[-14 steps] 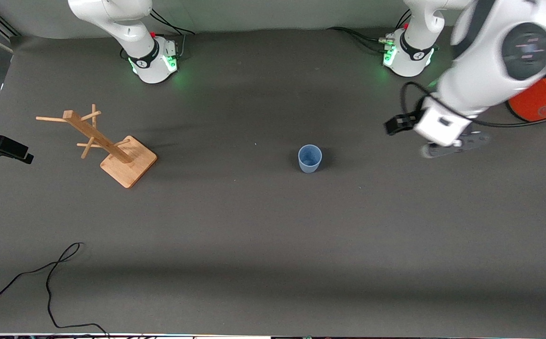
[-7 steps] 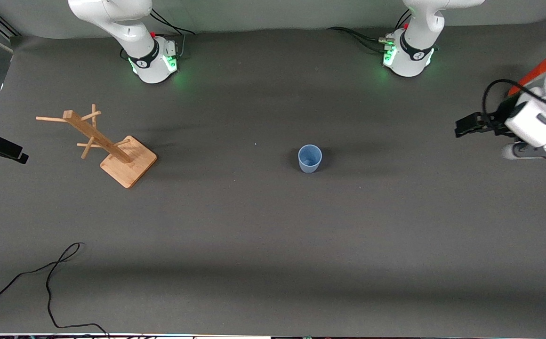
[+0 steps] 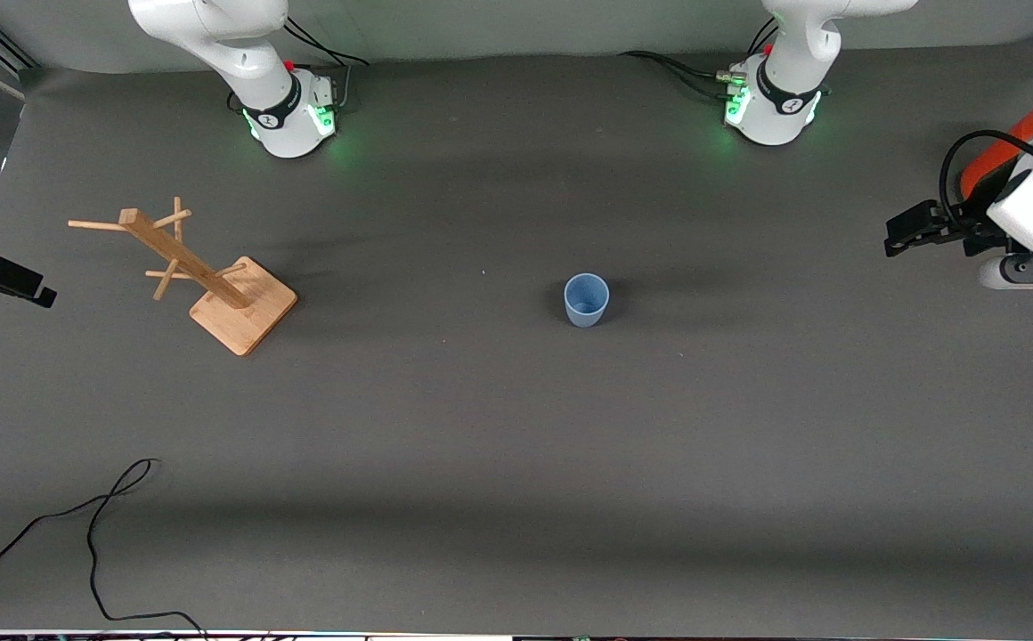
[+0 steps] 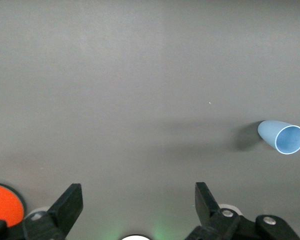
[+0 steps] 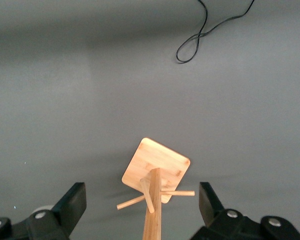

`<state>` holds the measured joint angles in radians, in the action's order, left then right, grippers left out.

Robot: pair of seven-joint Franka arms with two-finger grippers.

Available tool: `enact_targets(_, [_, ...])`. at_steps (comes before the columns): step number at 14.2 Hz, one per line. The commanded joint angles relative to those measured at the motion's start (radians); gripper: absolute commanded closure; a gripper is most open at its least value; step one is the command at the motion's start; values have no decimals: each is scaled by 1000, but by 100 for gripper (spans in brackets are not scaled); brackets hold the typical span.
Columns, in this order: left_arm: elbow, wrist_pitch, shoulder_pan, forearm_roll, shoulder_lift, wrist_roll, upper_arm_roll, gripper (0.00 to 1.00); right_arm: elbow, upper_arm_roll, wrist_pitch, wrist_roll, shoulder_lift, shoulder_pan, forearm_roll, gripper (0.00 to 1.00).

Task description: Rotate and upright cup with both arms

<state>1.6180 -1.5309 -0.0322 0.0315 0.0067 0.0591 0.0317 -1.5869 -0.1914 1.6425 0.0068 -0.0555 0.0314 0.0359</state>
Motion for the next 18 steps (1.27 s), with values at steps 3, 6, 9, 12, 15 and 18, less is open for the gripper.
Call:
enact_targets(3, [-9, 15, -17, -39, 4, -47, -13, 0, 5, 0, -26, -16, 11, 57, 21, 0])
enact_targets(6, [-12, 14, -17, -39, 4, -47, -13, 0, 4, 0, -26, -18, 26, 90, 15, 0])
enact_targets(9, [-15, 14, -17, -39, 7, -47, -12, 0, 5, 0, -18, -16, 23, 91, 9, 0])
enact_targets(12, [-26, 12, -18, -39, 16, -48, -12, 0, 10, 1, -12, -16, 17, 93, 10, 0])
enact_targets(15, [-26, 11, -14, -39, 22, -48, -15, 0, 8, 4, -13, -11, 28, 114, 7, 0])
enact_targets(18, [-32, 9, -17, -39, 21, -48, -13, 0, 2, 6, -24, -5, 54, 117, 2, 0])
